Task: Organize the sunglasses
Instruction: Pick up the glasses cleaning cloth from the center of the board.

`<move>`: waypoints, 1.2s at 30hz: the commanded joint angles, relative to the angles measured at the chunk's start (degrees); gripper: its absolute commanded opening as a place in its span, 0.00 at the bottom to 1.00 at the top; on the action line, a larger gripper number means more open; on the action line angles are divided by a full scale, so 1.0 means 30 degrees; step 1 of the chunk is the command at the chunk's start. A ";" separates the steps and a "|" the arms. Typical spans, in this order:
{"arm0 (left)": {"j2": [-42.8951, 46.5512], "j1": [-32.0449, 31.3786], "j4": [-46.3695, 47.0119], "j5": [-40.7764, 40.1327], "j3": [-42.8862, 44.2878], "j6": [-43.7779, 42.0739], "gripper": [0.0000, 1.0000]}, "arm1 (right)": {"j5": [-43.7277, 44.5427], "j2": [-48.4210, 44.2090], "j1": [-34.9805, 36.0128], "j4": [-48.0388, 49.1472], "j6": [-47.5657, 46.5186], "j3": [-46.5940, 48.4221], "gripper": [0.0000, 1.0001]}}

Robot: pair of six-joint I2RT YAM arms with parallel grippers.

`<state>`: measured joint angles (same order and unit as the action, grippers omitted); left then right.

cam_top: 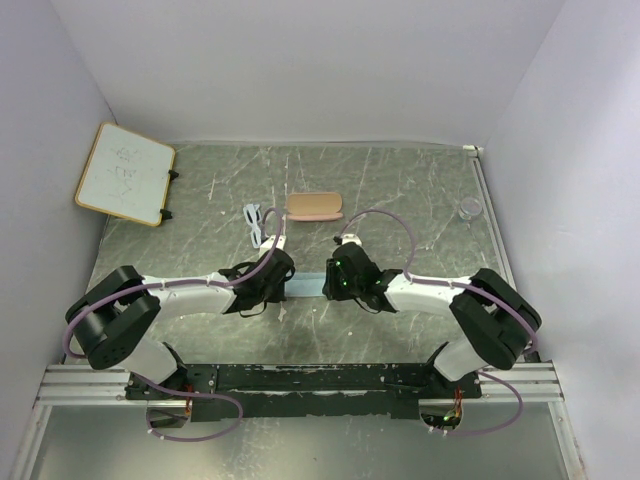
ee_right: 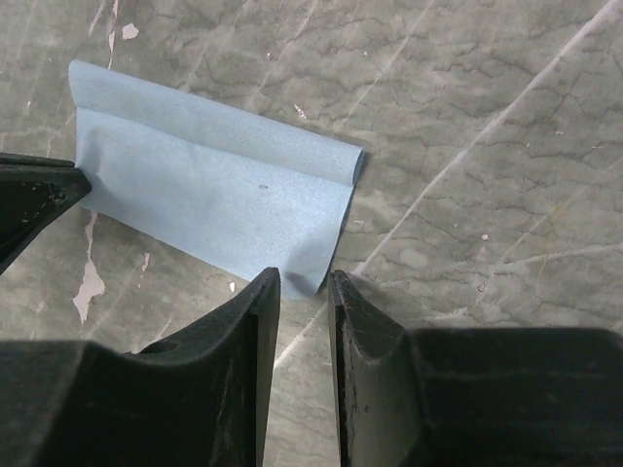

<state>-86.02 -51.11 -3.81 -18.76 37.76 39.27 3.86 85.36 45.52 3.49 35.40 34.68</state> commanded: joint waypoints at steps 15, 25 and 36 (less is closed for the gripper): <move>0.0542 -0.0073 0.0362 0.0311 -0.0164 -0.0125 0.07 | -0.0124 0.0669 0.0168 -0.0332 0.0068 0.0504 0.25; 0.0651 -0.0078 0.0413 0.0282 -0.0304 -0.0073 0.07 | 0.0143 0.0682 0.0461 -0.0955 0.0095 0.0885 0.21; 0.0584 -0.0074 0.0538 0.0457 -0.0197 -0.0183 0.07 | 0.0567 0.0690 0.0575 -0.1549 0.0270 0.1107 0.21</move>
<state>-85.38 -51.11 -3.66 -18.57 37.32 39.27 4.40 86.94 46.89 1.30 35.77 36.91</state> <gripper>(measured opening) 0.075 0.214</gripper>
